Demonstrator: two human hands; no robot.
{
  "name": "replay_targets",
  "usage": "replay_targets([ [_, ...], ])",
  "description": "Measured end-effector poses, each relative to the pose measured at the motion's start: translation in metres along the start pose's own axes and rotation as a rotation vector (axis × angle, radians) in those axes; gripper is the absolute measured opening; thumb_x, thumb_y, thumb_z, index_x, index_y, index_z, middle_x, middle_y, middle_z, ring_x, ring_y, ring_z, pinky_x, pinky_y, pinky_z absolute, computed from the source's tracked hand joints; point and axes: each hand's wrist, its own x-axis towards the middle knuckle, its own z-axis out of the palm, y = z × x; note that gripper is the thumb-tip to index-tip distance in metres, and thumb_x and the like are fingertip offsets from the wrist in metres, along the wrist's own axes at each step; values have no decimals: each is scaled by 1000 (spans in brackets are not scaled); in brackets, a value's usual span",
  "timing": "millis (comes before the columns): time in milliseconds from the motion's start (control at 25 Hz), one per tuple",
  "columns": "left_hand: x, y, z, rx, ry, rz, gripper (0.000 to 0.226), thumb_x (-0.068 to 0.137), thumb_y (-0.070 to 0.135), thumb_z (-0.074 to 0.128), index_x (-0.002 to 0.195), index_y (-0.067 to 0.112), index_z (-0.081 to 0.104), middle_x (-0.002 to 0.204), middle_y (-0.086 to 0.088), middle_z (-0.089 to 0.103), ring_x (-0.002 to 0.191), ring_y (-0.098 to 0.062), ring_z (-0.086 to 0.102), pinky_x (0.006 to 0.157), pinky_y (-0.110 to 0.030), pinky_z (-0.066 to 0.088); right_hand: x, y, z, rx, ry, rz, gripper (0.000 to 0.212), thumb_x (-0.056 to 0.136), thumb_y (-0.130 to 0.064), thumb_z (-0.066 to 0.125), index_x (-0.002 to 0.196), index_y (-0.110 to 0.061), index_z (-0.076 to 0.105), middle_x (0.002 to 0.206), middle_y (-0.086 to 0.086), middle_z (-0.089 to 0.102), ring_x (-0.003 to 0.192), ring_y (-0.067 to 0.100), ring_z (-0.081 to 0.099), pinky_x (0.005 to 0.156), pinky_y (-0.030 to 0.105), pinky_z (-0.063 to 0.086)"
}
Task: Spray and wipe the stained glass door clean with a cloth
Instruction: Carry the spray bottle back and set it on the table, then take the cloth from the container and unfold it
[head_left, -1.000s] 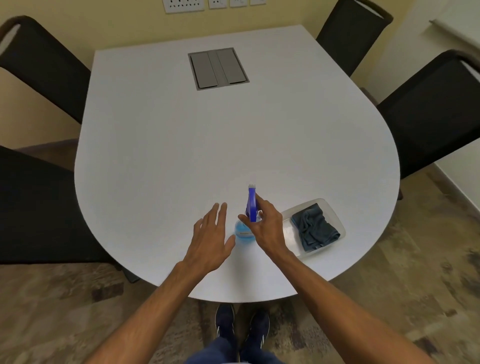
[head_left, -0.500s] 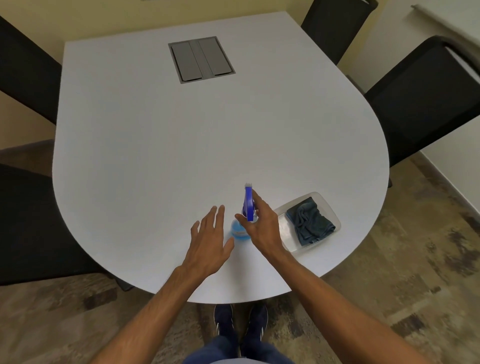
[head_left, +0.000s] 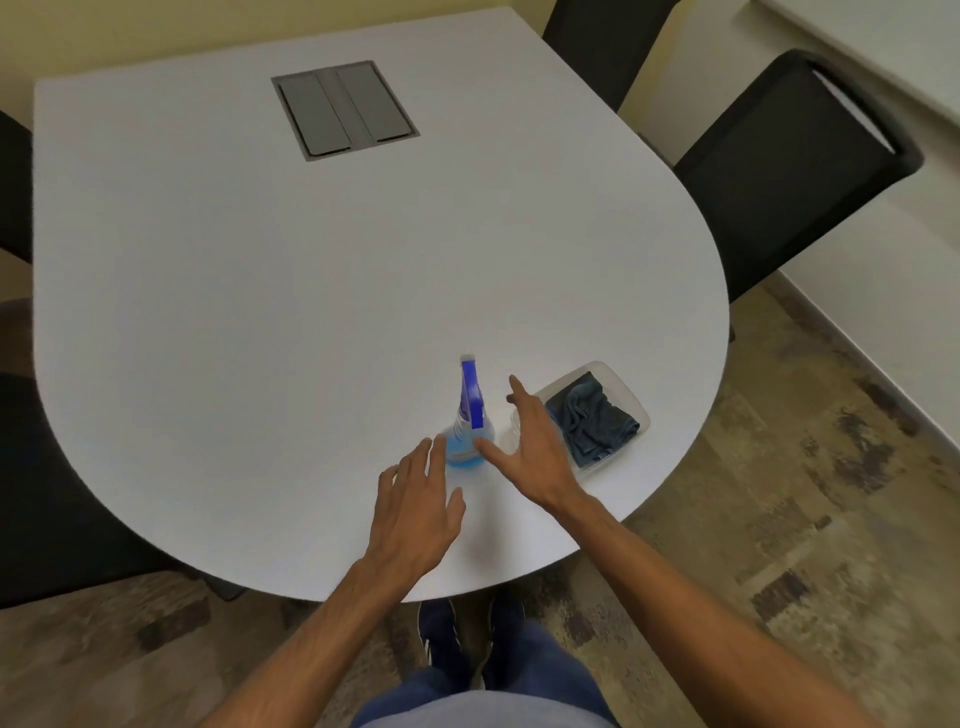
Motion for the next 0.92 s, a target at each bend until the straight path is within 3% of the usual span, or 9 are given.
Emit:
replay_targets([
  [160,-8,29,19,-1,-29,39,65,102,47,41,157,22,17,163,-2,28,146,-21,37,119,-37,35,-9,35,-28,-184,49,18,67,92,-37,70,149,-18,41,148,7,47,133,25,47,111,44,44],
  [400,22,87,41,-4,-67,129,64,101,47,45,156,24,22,163,-2,31,147,-22,35,118,-38,37,10,79,-82,-440,32,-6,34,97,-16,64,130,-8,63,135,14,60,120,32,58,105,45,51],
  [480,42,108,47,39,-72,162,74,97,53,48,157,23,16,165,-4,24,150,-25,30,120,-42,34,22,89,-98,-489,-9,0,35,98,-15,63,132,-8,61,139,13,58,122,32,58,106,45,50],
  [720,108,142,86,292,-206,124,117,81,76,54,157,22,-16,166,-13,-18,154,-33,-13,125,-55,5,74,116,-126,-699,-224,-159,60,94,-8,67,150,-11,44,154,15,47,138,36,47,112,47,44],
  [920,138,144,116,356,-225,47,136,69,80,65,154,21,-23,161,-23,-28,149,-42,-25,122,-61,-4,111,139,-125,-836,-377,-279,72,90,-7,69,153,-9,36,156,15,43,142,34,40,117,45,34],
])
